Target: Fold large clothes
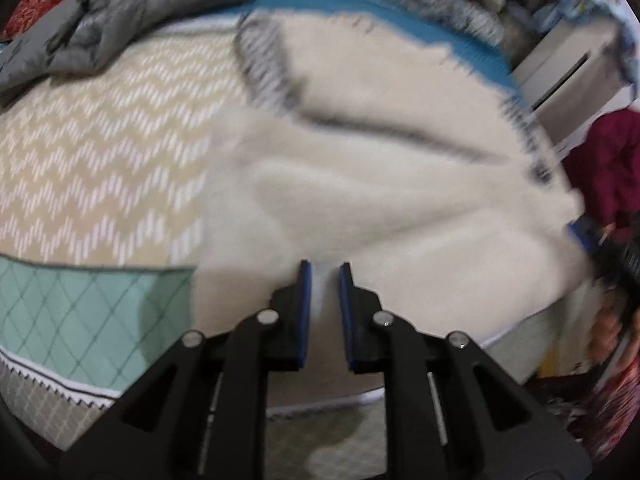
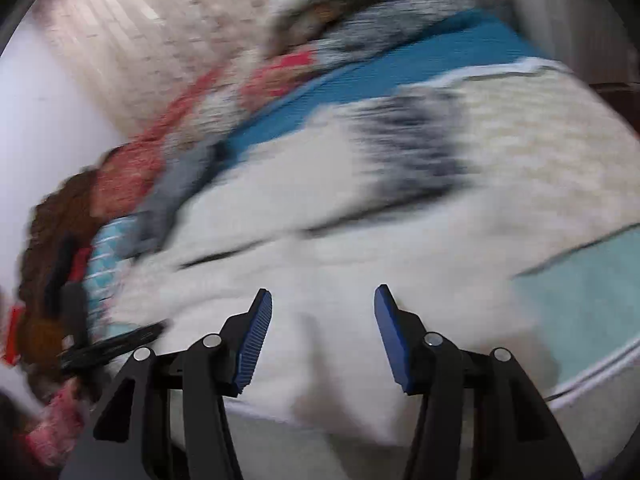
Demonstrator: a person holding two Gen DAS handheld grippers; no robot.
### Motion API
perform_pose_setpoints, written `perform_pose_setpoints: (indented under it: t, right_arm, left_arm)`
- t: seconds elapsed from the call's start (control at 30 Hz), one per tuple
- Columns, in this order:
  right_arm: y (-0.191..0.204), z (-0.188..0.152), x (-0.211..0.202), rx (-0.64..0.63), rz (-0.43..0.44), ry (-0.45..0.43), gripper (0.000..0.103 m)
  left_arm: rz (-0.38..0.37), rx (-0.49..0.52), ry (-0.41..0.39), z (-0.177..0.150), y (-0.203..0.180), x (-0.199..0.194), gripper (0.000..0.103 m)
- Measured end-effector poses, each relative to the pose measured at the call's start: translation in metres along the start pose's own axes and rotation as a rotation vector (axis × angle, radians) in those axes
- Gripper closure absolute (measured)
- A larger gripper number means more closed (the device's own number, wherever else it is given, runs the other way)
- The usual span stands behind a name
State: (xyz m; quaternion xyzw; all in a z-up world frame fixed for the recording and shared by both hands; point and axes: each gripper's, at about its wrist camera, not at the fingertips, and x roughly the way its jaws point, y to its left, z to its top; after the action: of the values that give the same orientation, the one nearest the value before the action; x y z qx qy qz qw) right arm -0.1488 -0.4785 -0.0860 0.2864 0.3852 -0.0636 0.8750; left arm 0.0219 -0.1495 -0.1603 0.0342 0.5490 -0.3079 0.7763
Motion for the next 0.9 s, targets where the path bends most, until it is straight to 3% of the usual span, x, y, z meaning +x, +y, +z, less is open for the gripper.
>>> perform_pose_setpoints:
  t: [0.07, 0.17, 0.27, 0.4, 0.57, 0.63, 0.67, 0.73, 0.8, 0.9]
  right_arm:
    - [-0.04, 0.006, 0.023, 0.028, -0.2, 0.05, 0.064]
    - [-0.068, 0.013, 0.03, 0.172, -0.096, 0.011, 0.065]
    - [-0.048, 0.012, 0.017, 0.126, -0.116, -0.035, 0.065]
    - [-0.014, -0.009, -0.012, 0.057, -0.057, -0.087, 0.064]
    - [0.039, -0.015, 0.015, -0.059, 0.029, -0.008, 0.064]
    - [0.042, -0.012, 0.04, -0.054, 0.022, 0.046, 0.064]
    - [0.039, -0.009, 0.062, -0.031, -0.01, 0.093, 0.064]
    - [0.034, -0.008, 0.094, -0.013, -0.065, 0.127, 0.064]
    - [0.047, -0.005, 0.091, -0.013, -0.091, 0.096, 0.064]
    - [0.064, -0.011, 0.06, -0.049, -0.029, 0.033, 0.064]
  left_arm:
    - [-0.03, -0.009, -0.006, -0.006, 0.009, 0.005, 0.09]
    - [-0.031, -0.031, 0.0, -0.005, 0.012, -0.001, 0.09]
    - [-0.026, -0.023, -0.03, -0.001, 0.009, -0.021, 0.09]
    - [-0.07, 0.015, -0.099, 0.008, -0.003, -0.046, 0.09]
    - [-0.03, 0.079, -0.095, 0.032, -0.023, -0.023, 0.09]
    - [0.06, 0.068, -0.067, 0.039, -0.013, 0.002, 0.09]
    - [0.067, 0.036, -0.028, 0.043, -0.001, 0.019, 0.09]
    - [0.004, -0.014, -0.023, 0.046, 0.011, 0.023, 0.09]
    - [-0.017, -0.043, -0.04, 0.045, 0.011, 0.009, 0.09]
    - [-0.053, -0.01, -0.117, 0.031, 0.004, -0.026, 0.09]
